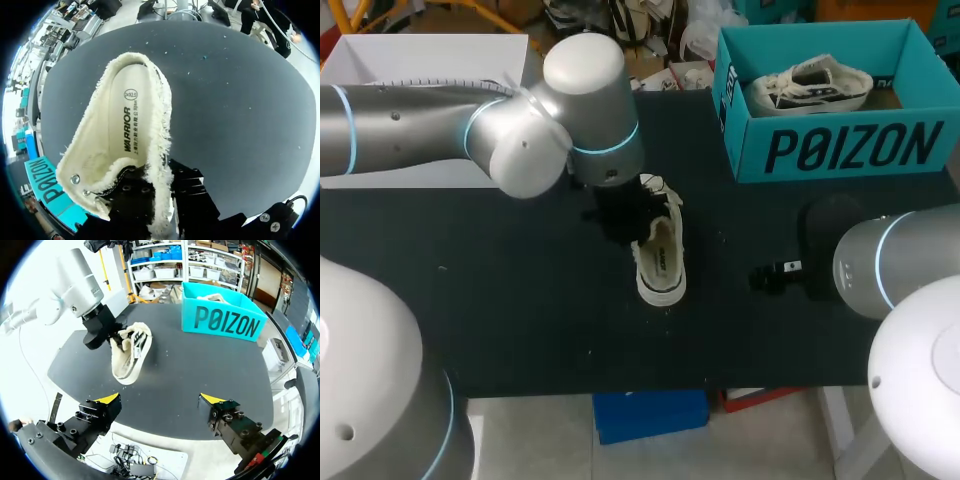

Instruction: Take the shoe out of the shoebox, open the shoe tongue, remove and reinsert the insole, then place the shoe into the shoebox

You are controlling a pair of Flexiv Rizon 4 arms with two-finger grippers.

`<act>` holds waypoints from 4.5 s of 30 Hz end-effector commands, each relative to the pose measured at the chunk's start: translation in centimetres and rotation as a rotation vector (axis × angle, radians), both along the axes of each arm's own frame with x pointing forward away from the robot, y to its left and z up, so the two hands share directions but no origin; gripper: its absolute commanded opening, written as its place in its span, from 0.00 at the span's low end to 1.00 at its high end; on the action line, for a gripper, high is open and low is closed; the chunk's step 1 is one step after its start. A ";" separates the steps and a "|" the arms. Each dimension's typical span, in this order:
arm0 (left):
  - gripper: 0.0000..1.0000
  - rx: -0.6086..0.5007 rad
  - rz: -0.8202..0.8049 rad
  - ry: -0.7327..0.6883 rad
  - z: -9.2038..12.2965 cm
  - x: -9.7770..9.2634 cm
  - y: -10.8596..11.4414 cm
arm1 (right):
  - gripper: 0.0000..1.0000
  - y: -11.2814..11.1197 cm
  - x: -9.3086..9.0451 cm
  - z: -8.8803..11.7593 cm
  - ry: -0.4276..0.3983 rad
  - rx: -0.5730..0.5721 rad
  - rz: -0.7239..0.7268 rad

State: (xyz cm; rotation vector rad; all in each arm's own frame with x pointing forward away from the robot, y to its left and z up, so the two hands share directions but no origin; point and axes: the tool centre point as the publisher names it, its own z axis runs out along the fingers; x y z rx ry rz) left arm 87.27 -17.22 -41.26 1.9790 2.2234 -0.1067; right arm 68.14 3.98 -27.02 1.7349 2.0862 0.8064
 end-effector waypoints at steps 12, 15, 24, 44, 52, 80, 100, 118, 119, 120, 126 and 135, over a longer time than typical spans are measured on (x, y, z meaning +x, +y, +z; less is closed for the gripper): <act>0.00 -0.068 -0.005 0.007 10.0 -1.0 1.6 | 1.00 0.2 0.0 -0.2 -0.004 0.000 -0.003; 0.00 -0.076 0.004 -0.026 12.1 -0.9 2.3 | 1.00 0.2 0.0 -0.2 -0.004 0.000 -0.003; 0.00 -0.094 0.003 -0.034 13.3 -1.2 2.6 | 1.00 0.2 0.0 -0.2 -0.004 0.000 -0.003; 0.00 -0.251 0.470 -0.159 18.3 5.5 4.6 | 1.00 0.2 0.0 -0.2 -0.004 0.000 -0.003; 0.00 -0.253 0.889 -0.282 19.9 10.8 9.7 | 1.00 0.2 0.0 -0.2 -0.004 0.000 -0.003; 0.00 -0.205 1.523 -0.343 18.5 17.7 34.9 | 1.00 0.2 0.0 -0.2 -0.004 0.000 -0.003; 0.00 -0.136 1.392 -0.266 13.7 20.2 39.4 | 1.00 0.2 0.0 -0.2 -0.004 0.000 -0.003; 0.00 -0.070 1.382 -0.197 7.6 21.1 41.2 | 1.00 0.2 0.0 -0.2 -0.004 0.000 -0.003; 0.00 -0.064 1.382 -0.191 7.4 21.0 41.0 | 1.00 0.2 0.0 -0.2 -0.004 0.000 -0.003; 0.00 -0.061 1.382 -0.186 7.1 20.9 41.0 | 1.00 0.2 0.0 -0.2 -0.004 0.000 -0.003; 0.00 -0.052 1.385 -0.156 6.2 20.8 40.8 | 1.00 0.2 0.0 -0.2 -0.004 0.000 -0.003; 0.67 -0.078 1.422 -0.104 7.6 20.8 40.9 | 1.00 0.2 0.0 -0.2 -0.004 0.000 -0.003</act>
